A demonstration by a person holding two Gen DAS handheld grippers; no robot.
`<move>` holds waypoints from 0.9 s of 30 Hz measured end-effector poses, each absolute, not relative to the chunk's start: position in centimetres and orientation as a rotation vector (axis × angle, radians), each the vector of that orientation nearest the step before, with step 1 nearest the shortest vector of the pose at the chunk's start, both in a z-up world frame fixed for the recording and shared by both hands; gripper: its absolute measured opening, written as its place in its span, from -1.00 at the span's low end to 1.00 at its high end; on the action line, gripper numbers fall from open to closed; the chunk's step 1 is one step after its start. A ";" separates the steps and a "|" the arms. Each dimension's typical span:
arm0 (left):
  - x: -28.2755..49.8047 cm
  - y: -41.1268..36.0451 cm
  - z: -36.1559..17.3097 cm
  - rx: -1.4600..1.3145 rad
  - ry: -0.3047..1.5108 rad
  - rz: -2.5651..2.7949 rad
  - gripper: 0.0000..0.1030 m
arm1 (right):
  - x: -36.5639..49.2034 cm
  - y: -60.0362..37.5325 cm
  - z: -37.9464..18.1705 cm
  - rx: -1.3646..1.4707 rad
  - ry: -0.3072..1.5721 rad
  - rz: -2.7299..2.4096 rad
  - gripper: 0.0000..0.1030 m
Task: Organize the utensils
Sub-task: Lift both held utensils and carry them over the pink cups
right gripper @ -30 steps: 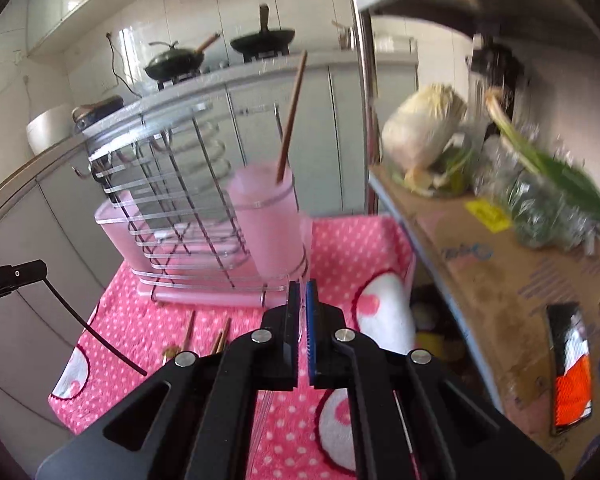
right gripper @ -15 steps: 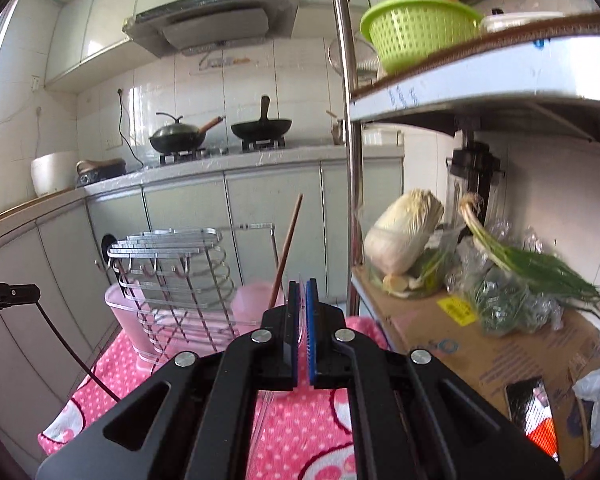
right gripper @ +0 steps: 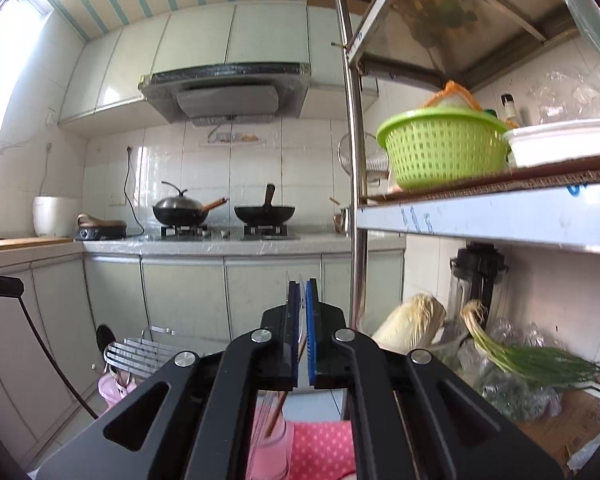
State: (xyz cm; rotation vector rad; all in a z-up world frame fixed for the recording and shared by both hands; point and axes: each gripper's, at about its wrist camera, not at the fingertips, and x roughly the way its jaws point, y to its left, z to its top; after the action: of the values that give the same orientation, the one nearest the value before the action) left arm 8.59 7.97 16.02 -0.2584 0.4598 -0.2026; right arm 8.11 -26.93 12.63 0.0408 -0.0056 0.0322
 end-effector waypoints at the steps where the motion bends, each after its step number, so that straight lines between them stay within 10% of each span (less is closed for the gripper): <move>1: 8.7 7.9 16.5 -0.254 0.448 -0.201 -0.93 | 8.4 -26.8 12.9 0.035 -0.025 0.028 -0.94; 27: 17.3 8.4 14.7 -0.215 0.485 -0.109 -0.93 | 16.9 -24.2 9.4 -0.072 -0.066 -0.023 -0.94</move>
State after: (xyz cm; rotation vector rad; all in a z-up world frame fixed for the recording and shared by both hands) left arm 17.31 8.36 14.69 -0.2148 0.4854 -0.1088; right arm 16.90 -24.25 9.36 -0.0717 -0.0656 -0.0233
